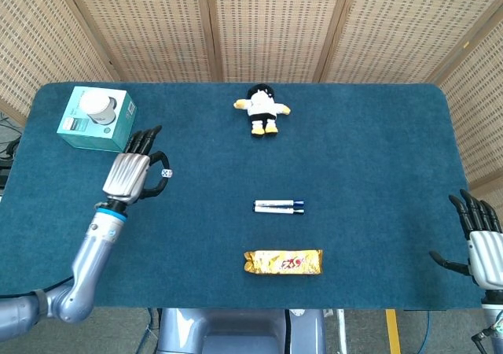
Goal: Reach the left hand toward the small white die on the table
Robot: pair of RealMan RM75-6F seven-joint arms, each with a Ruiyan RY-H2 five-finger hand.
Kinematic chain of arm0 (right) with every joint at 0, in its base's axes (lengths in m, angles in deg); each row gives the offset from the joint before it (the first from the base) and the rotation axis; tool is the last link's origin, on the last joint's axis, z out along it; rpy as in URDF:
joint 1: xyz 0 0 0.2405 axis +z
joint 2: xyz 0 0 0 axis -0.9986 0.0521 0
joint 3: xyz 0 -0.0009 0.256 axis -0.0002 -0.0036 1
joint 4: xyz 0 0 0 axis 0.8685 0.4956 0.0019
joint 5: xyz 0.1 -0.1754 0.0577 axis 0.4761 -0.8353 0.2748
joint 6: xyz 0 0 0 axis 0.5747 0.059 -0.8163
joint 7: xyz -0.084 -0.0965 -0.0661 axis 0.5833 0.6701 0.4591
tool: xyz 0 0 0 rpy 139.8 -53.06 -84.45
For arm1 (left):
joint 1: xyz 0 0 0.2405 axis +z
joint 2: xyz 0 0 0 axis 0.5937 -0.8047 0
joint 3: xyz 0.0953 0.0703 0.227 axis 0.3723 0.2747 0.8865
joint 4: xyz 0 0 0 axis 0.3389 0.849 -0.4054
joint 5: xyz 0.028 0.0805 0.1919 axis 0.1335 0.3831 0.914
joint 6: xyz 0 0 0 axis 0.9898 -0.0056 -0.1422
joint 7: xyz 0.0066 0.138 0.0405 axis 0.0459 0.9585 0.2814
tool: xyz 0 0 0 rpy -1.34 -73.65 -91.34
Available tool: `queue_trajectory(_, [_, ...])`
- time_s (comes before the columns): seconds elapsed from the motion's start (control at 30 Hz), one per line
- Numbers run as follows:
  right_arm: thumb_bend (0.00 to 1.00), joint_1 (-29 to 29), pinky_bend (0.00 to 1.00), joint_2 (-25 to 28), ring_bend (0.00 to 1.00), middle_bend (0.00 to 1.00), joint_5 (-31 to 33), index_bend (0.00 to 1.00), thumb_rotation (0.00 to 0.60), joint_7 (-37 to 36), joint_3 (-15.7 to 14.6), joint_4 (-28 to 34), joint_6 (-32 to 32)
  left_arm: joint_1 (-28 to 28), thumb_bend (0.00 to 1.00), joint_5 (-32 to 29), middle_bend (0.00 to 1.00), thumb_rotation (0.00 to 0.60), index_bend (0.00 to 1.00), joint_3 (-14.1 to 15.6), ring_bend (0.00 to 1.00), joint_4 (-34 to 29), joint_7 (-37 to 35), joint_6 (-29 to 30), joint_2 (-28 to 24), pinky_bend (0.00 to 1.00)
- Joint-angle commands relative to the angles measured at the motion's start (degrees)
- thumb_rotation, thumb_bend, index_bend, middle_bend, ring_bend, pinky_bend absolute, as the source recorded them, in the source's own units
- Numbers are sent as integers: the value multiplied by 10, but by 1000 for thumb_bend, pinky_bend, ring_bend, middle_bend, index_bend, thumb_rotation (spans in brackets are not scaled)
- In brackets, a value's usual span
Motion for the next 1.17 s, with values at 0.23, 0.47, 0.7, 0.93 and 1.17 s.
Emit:
queue_trajectory(0.23, [135,1,0,-1,0,0,3,0,600,2,0,-1,4,3,408,-6,0,600,114,1,0,-12,-22,0,-14,0])
queue_trajectory(0.47, [136,1,0,-1,0,0,3,0,600,5,0,1,4,4,383,-2,0,600,0,9,0,6,-43,0,-10,0])
queue_trajectory(0.7, [131,2,0,-1,0,0,4,0,600,4,1,1,4,39,155,37,0,600,0,37,0,-10,-84,15,-53,0])
queue_trajectory(0.93, [132,2,0,-3,0,0,1,0,600,11,-1,3,2,133,0,144,0,600,0,108,0,15,-163,107,-95,0])
queue_trajectory(1.17, [133,1,0,-5,0,0,-1,0,600,20,-1,5,0,222,0,219,0,600,0,164,0,86,-270,203,-99,0])
